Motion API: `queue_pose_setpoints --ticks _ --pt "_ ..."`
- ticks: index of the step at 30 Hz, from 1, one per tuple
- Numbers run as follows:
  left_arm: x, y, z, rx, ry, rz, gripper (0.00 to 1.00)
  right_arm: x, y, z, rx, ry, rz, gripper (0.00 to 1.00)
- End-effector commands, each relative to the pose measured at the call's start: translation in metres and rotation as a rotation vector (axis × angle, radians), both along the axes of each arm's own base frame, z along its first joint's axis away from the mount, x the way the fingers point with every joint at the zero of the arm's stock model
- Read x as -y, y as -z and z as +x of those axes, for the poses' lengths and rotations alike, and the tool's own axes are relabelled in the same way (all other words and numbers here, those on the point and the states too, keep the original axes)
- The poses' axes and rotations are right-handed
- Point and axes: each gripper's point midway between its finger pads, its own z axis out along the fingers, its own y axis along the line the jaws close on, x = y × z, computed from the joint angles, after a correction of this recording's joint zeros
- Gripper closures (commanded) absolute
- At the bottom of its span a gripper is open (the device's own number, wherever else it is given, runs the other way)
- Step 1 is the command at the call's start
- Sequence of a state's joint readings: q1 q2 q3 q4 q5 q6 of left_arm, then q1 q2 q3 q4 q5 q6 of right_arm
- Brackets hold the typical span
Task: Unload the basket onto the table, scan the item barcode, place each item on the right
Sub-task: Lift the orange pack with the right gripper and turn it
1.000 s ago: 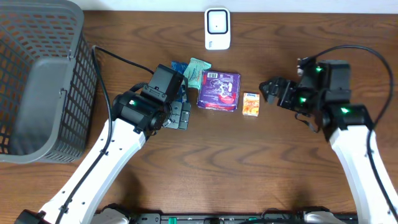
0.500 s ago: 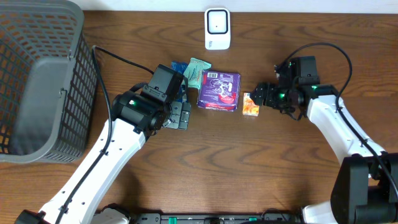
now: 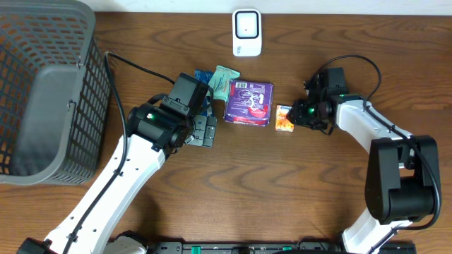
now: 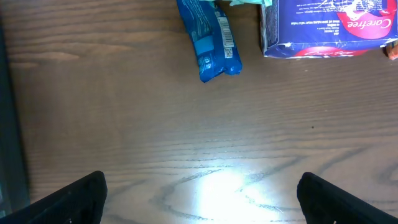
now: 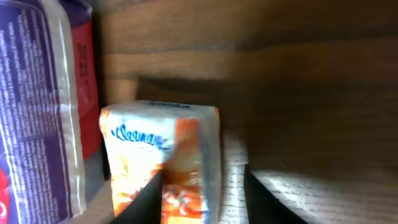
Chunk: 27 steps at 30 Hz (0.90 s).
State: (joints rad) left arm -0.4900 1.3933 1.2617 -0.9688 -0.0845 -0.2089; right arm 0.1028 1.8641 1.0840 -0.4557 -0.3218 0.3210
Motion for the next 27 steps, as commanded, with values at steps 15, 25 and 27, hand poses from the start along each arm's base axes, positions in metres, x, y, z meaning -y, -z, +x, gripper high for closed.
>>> queue_pose_setpoints --ticks 15,25,27 --pt "-0.002 0.002 0.000 -0.004 -0.003 0.009 0.02 0.034 -0.054 0.005 0.114 0.051 -0.180 0.99" --pt "-0.002 0.002 0.000 -0.004 -0.003 0.009 0.02 0.022 -0.040 -0.009 0.035 0.034 -0.114 0.16" --pt "-0.002 0.002 0.000 -0.004 -0.003 0.009 0.02 0.017 -0.031 -0.008 0.017 0.023 -0.088 0.18"
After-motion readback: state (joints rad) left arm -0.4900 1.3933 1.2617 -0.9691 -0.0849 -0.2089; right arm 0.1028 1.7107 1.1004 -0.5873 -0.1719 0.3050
